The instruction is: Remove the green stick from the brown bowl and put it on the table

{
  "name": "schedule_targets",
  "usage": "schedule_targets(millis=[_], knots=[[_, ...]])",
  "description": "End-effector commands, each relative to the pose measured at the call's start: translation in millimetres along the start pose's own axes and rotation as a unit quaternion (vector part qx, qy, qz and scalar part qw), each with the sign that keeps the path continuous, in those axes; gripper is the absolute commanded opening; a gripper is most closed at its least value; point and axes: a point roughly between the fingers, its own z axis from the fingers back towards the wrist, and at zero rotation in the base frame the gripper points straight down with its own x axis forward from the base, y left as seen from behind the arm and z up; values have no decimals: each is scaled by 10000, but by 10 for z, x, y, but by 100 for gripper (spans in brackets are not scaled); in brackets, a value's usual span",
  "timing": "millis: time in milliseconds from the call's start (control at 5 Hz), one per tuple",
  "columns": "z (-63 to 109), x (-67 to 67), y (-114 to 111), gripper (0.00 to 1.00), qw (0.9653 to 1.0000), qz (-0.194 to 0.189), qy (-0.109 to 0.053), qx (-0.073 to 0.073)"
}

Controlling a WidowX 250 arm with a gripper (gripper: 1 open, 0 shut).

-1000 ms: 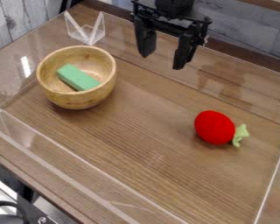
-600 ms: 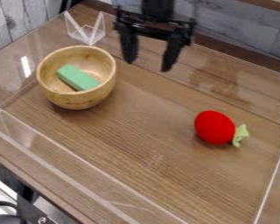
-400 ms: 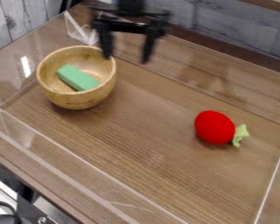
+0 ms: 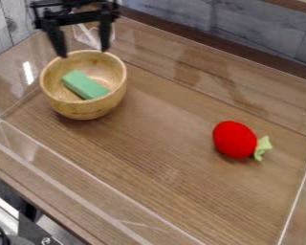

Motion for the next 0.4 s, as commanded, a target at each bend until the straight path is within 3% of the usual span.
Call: schedule_targets(millis=[0, 200], knots=[[52, 201, 64, 100, 9974, 666, -230, -173], [-25, 332, 139, 100, 9883, 1481, -265, -263]])
